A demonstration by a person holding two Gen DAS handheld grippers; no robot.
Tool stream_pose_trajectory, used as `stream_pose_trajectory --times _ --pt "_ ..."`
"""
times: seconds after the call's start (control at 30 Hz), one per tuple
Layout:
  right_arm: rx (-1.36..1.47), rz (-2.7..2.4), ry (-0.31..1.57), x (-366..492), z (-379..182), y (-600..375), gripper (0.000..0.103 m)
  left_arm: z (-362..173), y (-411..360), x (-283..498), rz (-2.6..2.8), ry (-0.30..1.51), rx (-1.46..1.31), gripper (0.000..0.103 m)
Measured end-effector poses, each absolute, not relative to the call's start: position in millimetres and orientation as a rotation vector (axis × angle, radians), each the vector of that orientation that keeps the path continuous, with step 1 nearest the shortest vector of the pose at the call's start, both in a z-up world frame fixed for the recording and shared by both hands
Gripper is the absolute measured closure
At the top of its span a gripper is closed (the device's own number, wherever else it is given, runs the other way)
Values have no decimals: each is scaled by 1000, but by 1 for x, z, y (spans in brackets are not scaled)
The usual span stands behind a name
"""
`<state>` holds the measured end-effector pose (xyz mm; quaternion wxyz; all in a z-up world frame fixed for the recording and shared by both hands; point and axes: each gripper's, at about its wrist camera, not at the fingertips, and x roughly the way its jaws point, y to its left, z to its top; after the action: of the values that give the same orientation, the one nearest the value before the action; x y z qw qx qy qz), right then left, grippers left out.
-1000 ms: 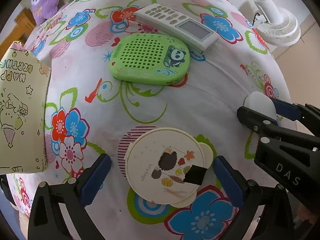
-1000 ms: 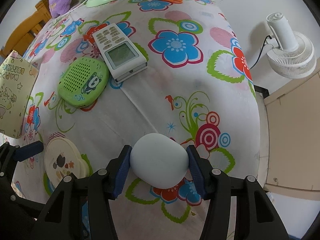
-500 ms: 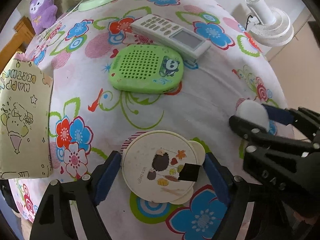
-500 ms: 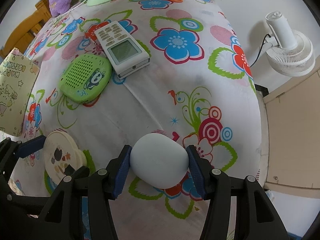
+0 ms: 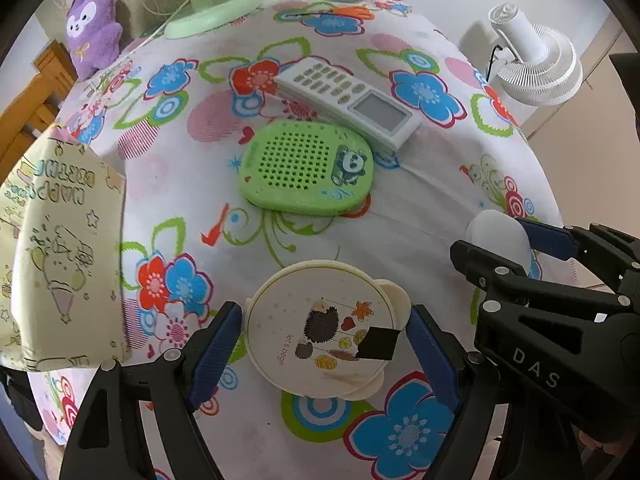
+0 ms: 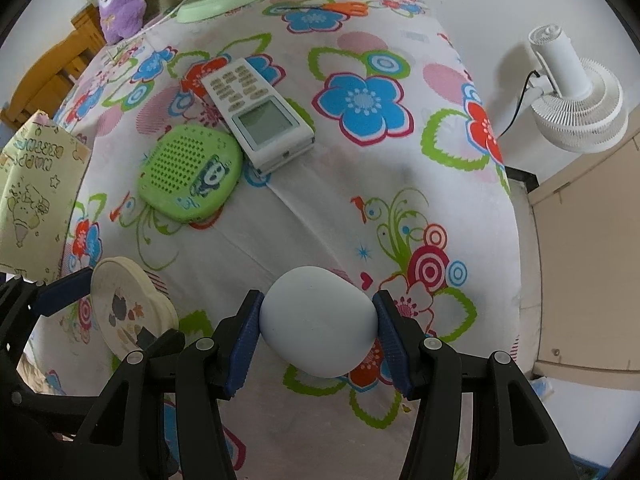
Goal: Organize rigid objects
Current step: 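Lift the egg-shaped object and coaster and carry them toward the fabric box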
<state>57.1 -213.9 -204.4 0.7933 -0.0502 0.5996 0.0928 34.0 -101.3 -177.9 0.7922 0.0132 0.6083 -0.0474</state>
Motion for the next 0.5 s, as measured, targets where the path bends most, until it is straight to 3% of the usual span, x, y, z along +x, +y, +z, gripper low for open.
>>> stream_pose_trajectory --times 0.5 --pt "-79 188 1238 58 -176 -205 44 -150 -93 38 -100 1255 49 18"
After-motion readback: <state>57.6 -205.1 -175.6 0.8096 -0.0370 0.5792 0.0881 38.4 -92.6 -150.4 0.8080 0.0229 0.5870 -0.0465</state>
